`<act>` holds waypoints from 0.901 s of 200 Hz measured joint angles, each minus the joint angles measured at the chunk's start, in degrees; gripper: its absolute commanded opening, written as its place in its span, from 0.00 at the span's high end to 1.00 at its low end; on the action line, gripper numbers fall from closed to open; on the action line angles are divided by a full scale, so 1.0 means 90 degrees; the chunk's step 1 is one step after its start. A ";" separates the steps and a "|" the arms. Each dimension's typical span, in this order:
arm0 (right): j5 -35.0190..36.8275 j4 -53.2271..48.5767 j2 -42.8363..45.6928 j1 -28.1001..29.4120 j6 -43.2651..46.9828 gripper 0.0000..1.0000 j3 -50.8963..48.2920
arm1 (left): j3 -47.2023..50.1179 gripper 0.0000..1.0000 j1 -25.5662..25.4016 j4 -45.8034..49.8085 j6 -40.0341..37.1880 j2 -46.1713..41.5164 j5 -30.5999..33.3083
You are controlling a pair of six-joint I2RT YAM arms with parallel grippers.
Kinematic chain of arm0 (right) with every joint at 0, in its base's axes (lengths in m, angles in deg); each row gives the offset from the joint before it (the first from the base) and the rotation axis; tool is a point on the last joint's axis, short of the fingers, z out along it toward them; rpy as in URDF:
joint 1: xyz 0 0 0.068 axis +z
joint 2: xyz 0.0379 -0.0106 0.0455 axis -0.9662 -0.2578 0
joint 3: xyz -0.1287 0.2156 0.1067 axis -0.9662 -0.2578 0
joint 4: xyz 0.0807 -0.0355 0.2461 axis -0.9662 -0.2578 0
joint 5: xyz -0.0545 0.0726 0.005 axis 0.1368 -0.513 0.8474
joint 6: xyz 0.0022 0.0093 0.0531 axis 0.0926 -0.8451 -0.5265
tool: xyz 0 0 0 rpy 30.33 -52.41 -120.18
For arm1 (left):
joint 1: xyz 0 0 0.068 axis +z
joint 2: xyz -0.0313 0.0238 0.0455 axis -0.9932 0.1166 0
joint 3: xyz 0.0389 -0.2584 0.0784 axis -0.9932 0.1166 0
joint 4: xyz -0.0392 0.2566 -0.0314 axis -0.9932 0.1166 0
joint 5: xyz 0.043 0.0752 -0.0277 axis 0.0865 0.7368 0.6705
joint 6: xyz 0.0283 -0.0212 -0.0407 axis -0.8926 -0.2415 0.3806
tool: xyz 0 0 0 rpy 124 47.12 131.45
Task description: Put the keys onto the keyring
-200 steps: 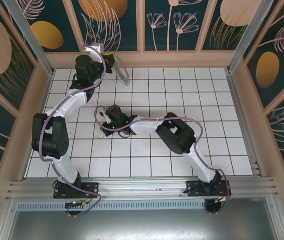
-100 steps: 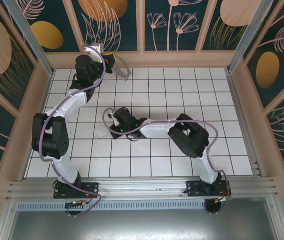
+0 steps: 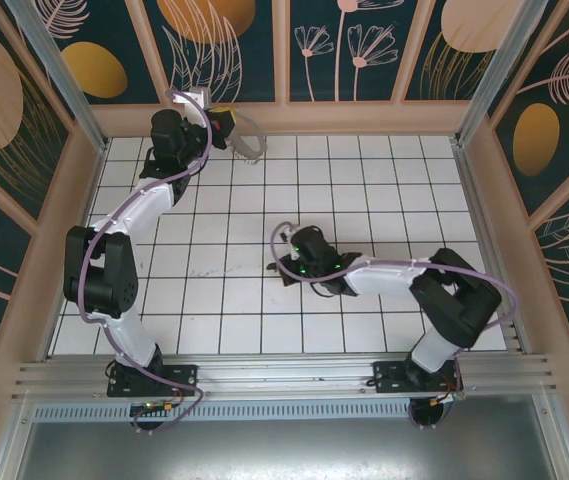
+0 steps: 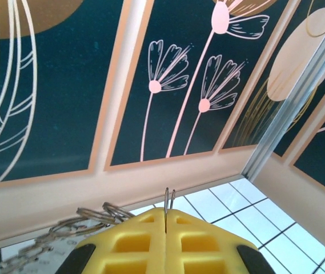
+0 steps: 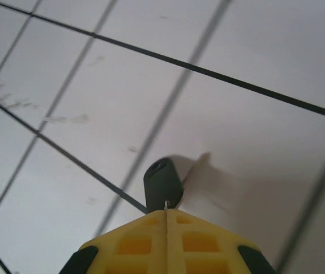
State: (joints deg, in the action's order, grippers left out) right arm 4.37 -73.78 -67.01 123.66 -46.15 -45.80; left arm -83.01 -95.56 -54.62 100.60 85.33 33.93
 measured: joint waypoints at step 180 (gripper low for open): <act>0.0022 0.0070 0.0612 -0.1069 -0.0192 0.83 -0.1171 | 0.0607 1.00 -0.0104 -0.0345 0.0707 -0.0015 -0.0539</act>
State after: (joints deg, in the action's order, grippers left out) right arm 4.56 -73.14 -61.50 114.04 -47.88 -56.34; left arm -77.54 -96.50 -57.72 106.96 85.20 29.07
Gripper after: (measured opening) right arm 0.117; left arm 0.050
